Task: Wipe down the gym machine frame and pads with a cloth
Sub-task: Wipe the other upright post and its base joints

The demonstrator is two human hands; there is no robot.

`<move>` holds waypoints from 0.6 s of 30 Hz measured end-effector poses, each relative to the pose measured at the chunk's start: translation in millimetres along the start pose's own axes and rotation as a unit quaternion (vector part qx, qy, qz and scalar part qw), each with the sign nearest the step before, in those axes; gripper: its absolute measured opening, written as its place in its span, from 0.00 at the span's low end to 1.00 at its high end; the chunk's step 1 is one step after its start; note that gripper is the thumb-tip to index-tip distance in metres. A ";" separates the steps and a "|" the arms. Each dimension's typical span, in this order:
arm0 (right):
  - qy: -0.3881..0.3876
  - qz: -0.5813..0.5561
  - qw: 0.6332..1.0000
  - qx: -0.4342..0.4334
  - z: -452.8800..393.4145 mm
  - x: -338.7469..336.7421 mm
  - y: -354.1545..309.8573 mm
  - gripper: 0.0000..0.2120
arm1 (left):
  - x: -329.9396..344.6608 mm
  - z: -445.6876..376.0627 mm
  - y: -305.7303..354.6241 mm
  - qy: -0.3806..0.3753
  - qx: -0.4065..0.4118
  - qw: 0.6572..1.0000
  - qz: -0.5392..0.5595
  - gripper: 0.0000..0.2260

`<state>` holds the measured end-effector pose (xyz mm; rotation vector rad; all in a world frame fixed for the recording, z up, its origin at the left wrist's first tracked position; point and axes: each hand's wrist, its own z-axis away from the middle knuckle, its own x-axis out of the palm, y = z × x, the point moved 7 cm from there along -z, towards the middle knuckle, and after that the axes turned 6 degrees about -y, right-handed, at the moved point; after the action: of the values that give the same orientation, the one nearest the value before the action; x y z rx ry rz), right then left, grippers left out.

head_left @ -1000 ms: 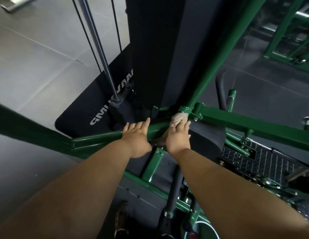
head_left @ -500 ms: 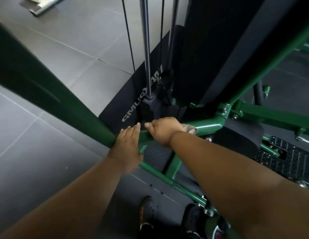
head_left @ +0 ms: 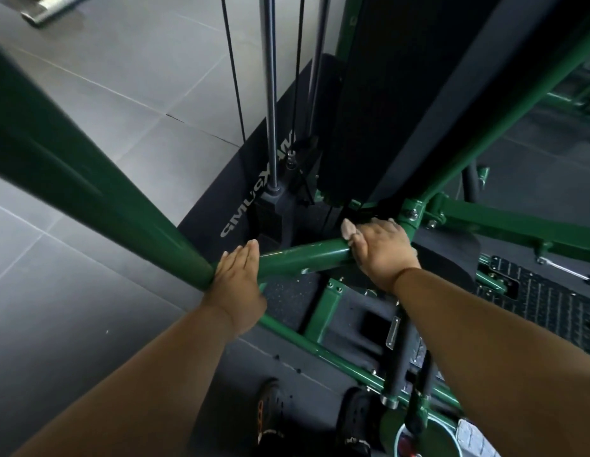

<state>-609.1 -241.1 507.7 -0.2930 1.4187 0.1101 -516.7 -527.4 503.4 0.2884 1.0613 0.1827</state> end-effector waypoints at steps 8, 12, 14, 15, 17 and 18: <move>0.114 -0.251 0.897 0.346 47.2 21.7 30.6 0.22 | 2.6 -14.2 8.4 -0.041 -0.078 0.993 -0.073 0.47; 0.118 -0.446 0.808 0.367 38.8 28.7 9.3 0.27 | -4.5 -31.8 22.7 -0.109 -0.113 0.974 -0.162 0.45; 0.131 -0.537 0.727 0.406 38.3 27.2 -4.8 0.26 | -1.6 -46.3 45.9 -0.129 -0.089 0.974 -0.163 0.46; 0.137 -0.585 0.666 0.442 41.1 28.7 -11.4 0.26 | 1.2 -53.3 58.9 -0.136 -0.075 0.976 -0.154 0.46; 0.115 -0.643 0.579 0.488 47.0 36.2 -21.8 0.28 | 5.7 -62.5 74.4 -0.143 -0.068 0.977 -0.144 0.46; 0.107 -0.655 0.562 0.493 47.7 39.9 -20.8 0.29 | 6.7 -64.1 76.0 -0.142 -0.068 0.977 -0.142 0.46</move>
<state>-552.2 -252.3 477.1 -0.3386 0.9422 -1.9683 -570.5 -444.2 492.9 0.0350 0.7908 -0.0429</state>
